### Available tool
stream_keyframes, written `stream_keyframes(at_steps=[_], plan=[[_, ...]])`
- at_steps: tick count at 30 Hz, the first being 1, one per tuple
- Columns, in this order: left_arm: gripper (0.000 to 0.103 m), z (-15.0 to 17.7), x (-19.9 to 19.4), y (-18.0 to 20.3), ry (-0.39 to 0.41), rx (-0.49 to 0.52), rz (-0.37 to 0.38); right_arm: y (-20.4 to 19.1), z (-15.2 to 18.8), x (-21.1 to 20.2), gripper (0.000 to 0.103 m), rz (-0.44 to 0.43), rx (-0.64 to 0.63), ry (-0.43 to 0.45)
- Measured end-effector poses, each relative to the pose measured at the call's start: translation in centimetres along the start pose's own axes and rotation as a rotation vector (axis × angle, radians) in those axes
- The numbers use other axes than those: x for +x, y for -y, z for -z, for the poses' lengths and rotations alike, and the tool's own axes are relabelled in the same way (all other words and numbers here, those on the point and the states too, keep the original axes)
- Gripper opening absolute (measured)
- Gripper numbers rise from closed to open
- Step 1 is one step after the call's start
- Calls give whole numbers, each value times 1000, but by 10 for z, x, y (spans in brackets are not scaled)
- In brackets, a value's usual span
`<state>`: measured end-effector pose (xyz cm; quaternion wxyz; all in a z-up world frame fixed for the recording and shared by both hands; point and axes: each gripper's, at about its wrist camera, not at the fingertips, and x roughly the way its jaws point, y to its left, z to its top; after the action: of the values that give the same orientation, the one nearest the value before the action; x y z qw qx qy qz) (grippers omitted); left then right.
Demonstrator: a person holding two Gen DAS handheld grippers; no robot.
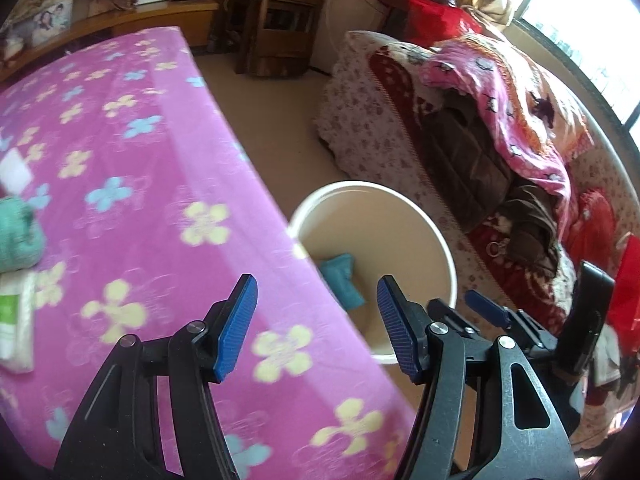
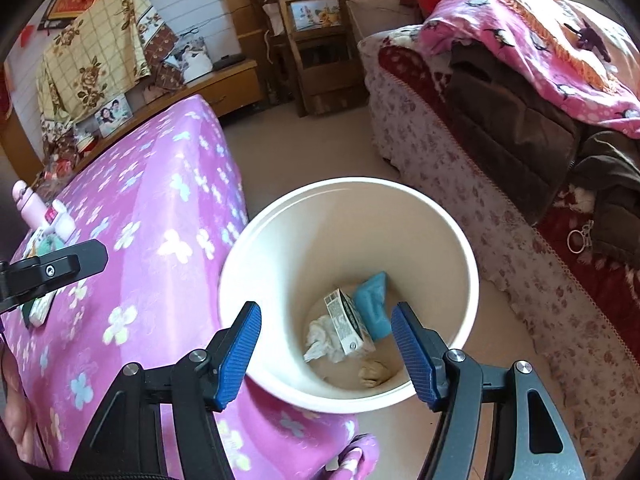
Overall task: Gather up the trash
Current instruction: 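Return the left tool to the table and grasp the dark green wrapper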
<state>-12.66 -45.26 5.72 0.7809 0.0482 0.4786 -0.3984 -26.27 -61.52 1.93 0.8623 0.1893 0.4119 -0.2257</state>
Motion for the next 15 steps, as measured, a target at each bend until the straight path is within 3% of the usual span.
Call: stream_keyframes(at_steps=[8,15], plan=[[61,15,-30,-33,25,-30,-76,-40,-1,-19,66,-58,-51,9],[61,35,-73,-92,52,-117,-134,-100,0,-29,67,-172,-127,-2]])
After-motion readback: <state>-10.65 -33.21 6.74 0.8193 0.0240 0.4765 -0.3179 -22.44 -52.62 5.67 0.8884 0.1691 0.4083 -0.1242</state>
